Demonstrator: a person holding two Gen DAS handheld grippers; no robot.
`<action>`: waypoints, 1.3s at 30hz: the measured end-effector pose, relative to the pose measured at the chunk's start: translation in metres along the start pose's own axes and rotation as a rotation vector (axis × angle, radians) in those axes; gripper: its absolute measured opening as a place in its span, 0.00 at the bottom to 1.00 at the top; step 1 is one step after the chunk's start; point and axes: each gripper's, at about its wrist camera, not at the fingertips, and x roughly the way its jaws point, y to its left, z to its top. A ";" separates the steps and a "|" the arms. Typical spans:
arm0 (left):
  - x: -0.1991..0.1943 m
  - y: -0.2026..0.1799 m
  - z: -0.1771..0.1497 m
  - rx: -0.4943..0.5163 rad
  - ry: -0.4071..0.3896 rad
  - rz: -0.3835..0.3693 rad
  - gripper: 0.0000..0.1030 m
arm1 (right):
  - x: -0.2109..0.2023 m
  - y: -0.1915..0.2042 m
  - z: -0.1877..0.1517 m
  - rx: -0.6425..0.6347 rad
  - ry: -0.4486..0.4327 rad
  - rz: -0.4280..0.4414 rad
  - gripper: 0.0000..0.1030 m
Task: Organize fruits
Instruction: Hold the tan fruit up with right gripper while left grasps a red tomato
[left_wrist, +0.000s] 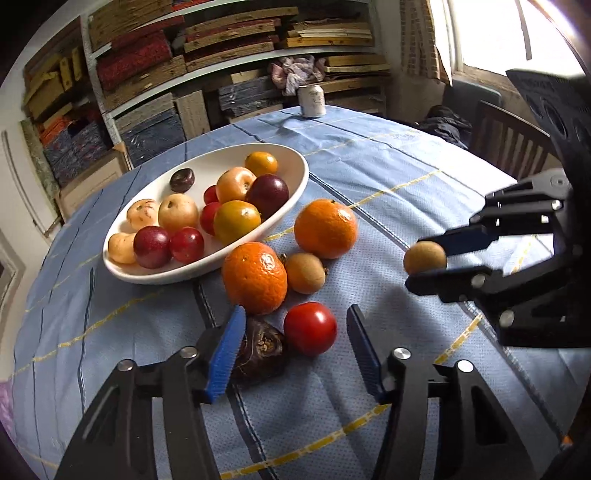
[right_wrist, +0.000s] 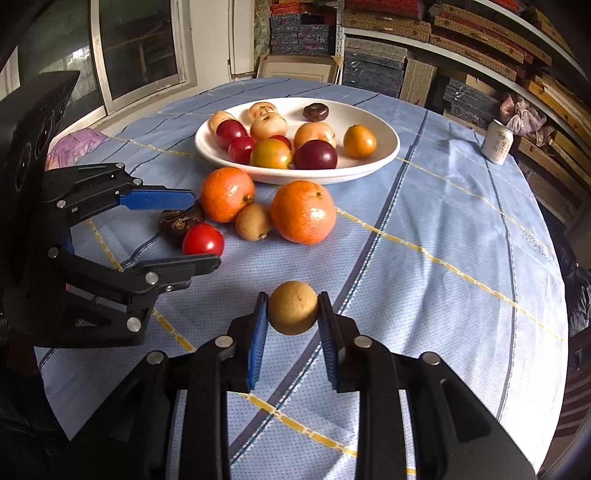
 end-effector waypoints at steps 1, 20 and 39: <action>-0.003 -0.001 0.000 -0.024 -0.005 -0.014 0.50 | -0.001 0.003 -0.001 -0.006 -0.001 0.000 0.25; 0.008 -0.013 0.007 -0.007 0.029 0.076 0.52 | -0.022 0.003 -0.012 0.046 -0.032 -0.025 0.25; -0.004 -0.001 0.001 -0.113 0.008 -0.009 0.34 | -0.035 0.011 -0.015 0.056 -0.029 -0.054 0.25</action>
